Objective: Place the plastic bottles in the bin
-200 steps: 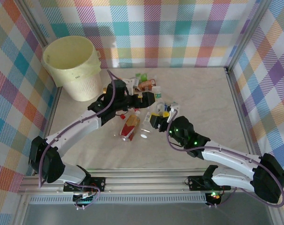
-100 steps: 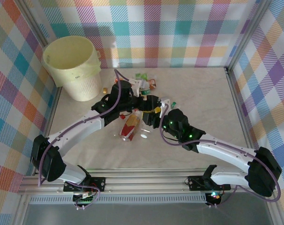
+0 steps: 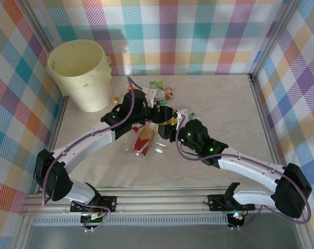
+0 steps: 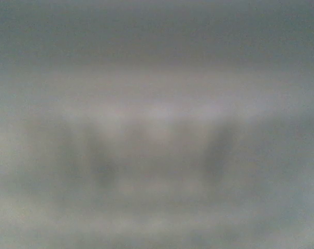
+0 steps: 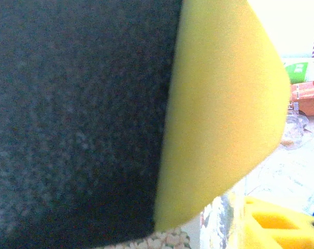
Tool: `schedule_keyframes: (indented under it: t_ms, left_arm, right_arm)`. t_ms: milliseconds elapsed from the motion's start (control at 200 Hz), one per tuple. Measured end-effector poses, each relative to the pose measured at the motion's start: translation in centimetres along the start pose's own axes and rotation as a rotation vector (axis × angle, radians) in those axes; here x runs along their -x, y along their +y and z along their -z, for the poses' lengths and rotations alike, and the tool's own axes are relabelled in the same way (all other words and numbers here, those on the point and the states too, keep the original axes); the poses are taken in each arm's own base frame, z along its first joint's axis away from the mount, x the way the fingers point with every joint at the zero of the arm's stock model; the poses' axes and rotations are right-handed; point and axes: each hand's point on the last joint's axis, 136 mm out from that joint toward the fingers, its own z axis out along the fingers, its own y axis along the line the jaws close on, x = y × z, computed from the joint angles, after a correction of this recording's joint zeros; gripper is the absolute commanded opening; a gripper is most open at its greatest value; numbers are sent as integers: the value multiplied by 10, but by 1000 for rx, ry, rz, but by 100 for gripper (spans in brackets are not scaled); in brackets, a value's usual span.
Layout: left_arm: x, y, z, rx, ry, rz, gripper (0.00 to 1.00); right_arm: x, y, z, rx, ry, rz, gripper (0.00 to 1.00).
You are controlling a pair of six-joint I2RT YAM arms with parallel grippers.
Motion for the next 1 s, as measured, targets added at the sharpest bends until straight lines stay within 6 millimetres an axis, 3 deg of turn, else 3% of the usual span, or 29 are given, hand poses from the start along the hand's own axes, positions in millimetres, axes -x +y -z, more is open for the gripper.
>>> schedule_keyframes:
  t_ms: [175, 395, 715, 885, 1000]
  left_arm:
    - [2, 6, 4, 55, -21, 11, 51]
    - [10, 26, 7, 172, -77, 23, 50]
    - [13, 62, 24, 387, -128, 46, 50]
    - [17, 80, 43, 525, -155, 10, 51]
    - [30, 82, 64, 588, -210, -49, 51]
  right_arm:
    - [-1, 3, 0, 16, 14, 43, 84]
    - [-6, 8, 1, 42, 45, 89, 100]
    - [-5, 10, 2, 43, 68, 110, 100]
    - [-3, 9, 2, 32, 62, 116, 100]
    - [-3, 7, 2, 22, 58, 113, 100]
